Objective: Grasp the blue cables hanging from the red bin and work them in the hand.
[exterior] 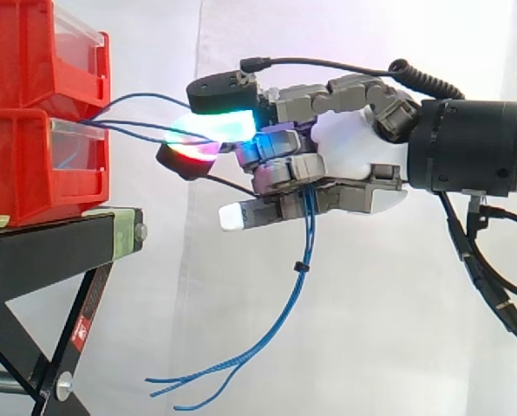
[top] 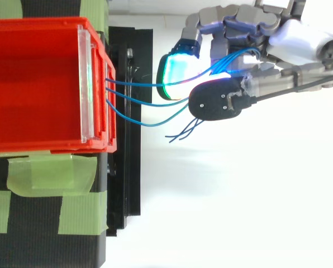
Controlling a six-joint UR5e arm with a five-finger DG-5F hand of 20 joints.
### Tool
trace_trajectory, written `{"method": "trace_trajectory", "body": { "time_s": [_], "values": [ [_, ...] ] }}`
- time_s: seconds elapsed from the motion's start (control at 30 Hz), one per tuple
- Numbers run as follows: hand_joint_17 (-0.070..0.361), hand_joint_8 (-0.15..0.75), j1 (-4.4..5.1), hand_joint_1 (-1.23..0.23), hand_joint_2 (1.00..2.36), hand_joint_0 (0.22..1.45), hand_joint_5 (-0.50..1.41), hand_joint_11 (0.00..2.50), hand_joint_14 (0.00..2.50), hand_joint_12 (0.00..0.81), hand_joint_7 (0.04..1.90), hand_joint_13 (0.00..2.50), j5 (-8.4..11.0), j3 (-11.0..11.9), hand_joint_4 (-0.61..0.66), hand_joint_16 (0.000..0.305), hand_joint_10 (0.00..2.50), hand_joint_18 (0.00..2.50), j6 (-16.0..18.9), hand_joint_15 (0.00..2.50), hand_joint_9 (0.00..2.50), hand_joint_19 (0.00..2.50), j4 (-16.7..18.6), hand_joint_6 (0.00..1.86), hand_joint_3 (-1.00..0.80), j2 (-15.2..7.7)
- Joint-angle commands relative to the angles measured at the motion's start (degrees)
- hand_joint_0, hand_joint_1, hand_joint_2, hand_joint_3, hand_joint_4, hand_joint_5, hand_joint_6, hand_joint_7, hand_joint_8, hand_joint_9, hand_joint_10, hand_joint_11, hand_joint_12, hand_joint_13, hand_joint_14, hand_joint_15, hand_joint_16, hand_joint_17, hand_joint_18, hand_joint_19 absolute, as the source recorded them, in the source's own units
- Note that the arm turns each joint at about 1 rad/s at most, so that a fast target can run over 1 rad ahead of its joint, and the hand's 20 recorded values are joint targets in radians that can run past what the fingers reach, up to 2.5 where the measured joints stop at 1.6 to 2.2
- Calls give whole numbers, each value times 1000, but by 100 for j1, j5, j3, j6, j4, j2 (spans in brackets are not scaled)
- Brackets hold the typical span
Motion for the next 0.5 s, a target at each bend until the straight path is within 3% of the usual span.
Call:
{"method": "trace_trajectory", "body": {
  "time_s": [0.0, 0.17, 0.47],
  "values": [
    [105, 477, 0, -722, 1281, 1091, -59, 2500, 2500, 540, 1181, 689, -15, -1, 184, 47, 2500, 825, 21, 1761, 210, 408, 6, 715, 404, 7],
    [102, 467, -9, -720, 1251, 1130, -62, 2500, 2500, 543, 1176, 683, -33, 8, 162, 45, 2500, 761, 30, 1770, 204, 367, 24, 724, 409, 7],
    [103, 446, -9, -717, 1095, 1263, -32, 2500, 2500, 476, 1176, 591, -42, 8, 98, 46, 2500, 611, 21, 1921, 198, 328, 50, 723, 487, 7]
  ]
}}
